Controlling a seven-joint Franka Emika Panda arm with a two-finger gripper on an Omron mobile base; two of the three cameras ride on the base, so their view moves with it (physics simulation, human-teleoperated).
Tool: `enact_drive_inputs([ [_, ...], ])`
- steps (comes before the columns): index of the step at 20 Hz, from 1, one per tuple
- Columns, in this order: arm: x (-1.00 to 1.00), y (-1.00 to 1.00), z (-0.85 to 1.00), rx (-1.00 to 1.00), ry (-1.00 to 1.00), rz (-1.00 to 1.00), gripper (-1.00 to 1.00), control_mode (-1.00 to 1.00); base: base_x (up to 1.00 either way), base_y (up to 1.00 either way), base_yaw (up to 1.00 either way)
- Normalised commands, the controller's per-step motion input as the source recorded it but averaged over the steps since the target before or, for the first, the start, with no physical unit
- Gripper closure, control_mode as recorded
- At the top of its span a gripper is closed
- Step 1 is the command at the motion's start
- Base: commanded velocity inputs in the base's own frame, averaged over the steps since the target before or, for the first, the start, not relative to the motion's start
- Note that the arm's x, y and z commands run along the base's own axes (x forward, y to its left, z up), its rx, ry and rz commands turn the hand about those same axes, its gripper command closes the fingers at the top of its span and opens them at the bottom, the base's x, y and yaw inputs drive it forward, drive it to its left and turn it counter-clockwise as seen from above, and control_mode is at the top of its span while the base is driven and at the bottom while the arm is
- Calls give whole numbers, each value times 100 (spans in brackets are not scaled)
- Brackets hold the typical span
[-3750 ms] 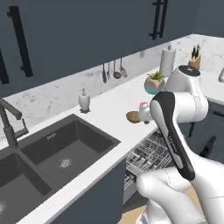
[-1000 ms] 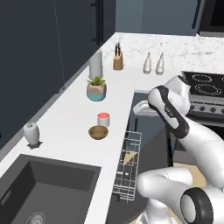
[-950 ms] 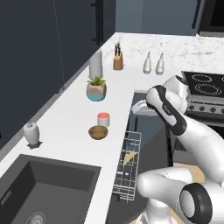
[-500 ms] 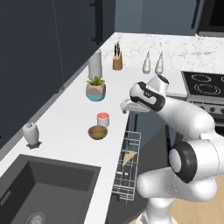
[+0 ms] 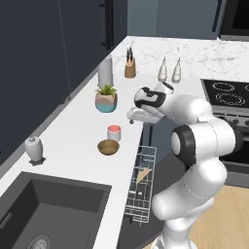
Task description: Pick up the cup and bowl from the counter, place them in the dishwasher, and close the dishwasher door.
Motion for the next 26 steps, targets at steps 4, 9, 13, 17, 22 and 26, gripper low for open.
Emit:
enact_drive_inputs([
  [4, 64, 16, -21, 0, 1, 0, -100, -100, 0, 0, 0],
  [9, 55, 42, -32, -1, 0, -3, -100, -100, 0, 0, 0],
  [13, 34, 40, -32, -7, 5, -12, -100, -100, 0, 0, 0],
  [17, 32, 24, -37, -10, 11, -14, -100, -100, 0, 0, 0],
  [22, 18, 2, -24, -4, 11, -9, -100, -100, 0, 0, 0],
  [26, 8, 0, -27, -3, 9, -6, -100, -100, 0, 0, 0],
])
